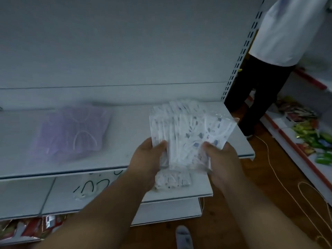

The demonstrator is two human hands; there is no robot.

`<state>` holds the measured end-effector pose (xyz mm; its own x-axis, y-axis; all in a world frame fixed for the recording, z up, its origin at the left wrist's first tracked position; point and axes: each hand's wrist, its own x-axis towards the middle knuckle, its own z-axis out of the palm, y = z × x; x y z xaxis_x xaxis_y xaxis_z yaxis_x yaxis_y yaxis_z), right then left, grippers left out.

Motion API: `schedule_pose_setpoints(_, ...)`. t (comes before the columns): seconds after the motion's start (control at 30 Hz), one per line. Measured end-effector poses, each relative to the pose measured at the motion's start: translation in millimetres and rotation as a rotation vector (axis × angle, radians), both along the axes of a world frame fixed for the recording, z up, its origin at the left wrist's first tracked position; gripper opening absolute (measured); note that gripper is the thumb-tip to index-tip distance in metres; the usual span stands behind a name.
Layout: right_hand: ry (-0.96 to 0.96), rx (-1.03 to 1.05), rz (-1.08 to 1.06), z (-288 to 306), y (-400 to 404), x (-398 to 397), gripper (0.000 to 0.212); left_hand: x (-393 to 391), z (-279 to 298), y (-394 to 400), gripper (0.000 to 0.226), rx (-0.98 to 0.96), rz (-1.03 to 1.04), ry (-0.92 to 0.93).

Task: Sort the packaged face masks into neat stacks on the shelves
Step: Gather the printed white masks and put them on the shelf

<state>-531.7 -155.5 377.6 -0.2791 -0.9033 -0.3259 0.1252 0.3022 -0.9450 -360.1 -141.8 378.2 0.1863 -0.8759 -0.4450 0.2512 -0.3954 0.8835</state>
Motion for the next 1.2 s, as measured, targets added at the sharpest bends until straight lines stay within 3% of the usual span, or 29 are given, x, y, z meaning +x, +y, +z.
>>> schedule_pose_setpoints(0.17,0.159,-0.073,0.068,23.0,-89.4,-31.8,0.025,-20.9,17.2,-68.4,0.009,-0.049,0.069,-0.212)
schedule_pose_setpoints(0.3,0.408,-0.074,0.237,16.7,-135.4,-41.1,0.01,-26.1,16.8,-98.9,0.008,-0.011,0.046,-0.653)
schedule_pose_setpoints(0.4,0.736,-0.078,0.409,-3.2,-145.4,-44.4,0.01,-28.4,8.4,-98.7,0.02,0.074,-0.016,-0.921)
schedule_pose_setpoints(0.53,1.031,-0.086,0.409,-16.7,-143.1,-48.4,0.047,-33.4,4.0,-92.5,0.041,0.153,-0.065,-1.121)
schedule_pose_setpoints(0.63,1.16,-0.184,0.34,-11.2,-139.1,-51.6,0.056,-35.6,2.6,-91.9,0.065,0.116,-0.046,-1.231)
schedule_pose_setpoints(0.7,1.203,-0.267,0.321,-9.1,-134.9,-53.1,0.052,-38.0,3.0,-89.4,0.066,0.019,-0.015,-1.378)
schedule_pose_setpoints(0.8,1.182,-0.405,0.328,-8.5,-123.7,-51.2,0.039,-41.1,1.2,-81.7,0.049,-0.212,0.01,-1.478)
schedule_pose_setpoints(1.0,1.08,-0.673,0.329,3.1,-93.5,-22.1,0.023,-31.5,4.2,-48.6,0.037,-0.533,-0.072,-1.434)
schedule_pose_setpoints(1.2,0.994,-0.736,0.315,11.2,-41.8,43.0,0.017,36.3,4.4,19.1,0.036,-0.589,-0.111,-1.356)
